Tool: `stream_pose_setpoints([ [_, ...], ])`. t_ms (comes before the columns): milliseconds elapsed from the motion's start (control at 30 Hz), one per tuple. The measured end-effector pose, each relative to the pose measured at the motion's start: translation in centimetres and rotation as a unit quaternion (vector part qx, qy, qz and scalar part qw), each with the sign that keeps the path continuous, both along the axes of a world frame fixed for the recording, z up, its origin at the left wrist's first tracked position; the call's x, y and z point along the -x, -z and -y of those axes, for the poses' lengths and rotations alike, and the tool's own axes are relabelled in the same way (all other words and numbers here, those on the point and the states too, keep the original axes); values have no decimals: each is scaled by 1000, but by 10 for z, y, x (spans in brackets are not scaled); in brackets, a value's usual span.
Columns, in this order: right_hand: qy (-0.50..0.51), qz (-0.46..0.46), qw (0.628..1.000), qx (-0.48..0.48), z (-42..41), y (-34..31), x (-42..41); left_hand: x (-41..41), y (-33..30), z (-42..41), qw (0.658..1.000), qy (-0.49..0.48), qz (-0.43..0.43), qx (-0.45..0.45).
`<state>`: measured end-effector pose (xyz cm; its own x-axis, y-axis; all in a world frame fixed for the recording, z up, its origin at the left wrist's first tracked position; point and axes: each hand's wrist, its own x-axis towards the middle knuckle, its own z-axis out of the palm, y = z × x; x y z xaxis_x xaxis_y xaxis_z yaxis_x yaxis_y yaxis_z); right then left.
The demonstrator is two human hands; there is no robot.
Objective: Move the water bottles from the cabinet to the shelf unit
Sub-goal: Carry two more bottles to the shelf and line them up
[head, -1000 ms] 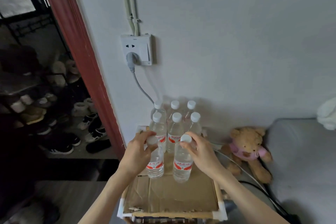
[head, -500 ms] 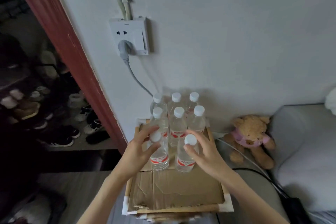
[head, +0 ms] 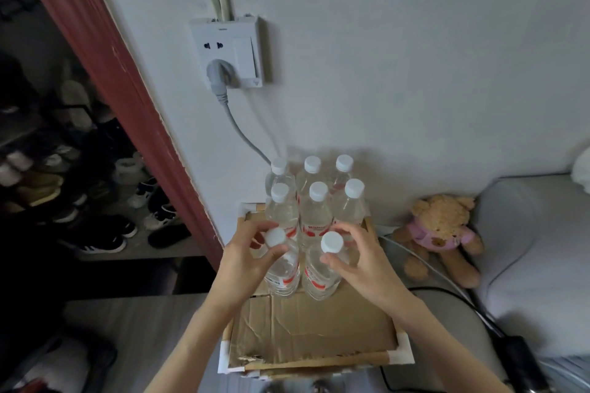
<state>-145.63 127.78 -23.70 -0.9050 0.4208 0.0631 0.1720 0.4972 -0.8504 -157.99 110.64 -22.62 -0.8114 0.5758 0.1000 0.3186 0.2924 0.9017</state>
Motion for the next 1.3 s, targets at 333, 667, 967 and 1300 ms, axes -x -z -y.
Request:
stream_pose_setpoints([
  [333,30,-16,996,-82,-6,0,3,10,-8,7,999,39,15,30],
  [667,-66,52,996,-14,-15,0,-3,10,-4,7,983,168,45,53],
  [967,27,41,995,-84,-10,4,11,1,0,-8,1000,18,-14,15],
  [1300,-80,139,978,130,-8,44,-8,-5,39,11,998,16,53,-4],
])
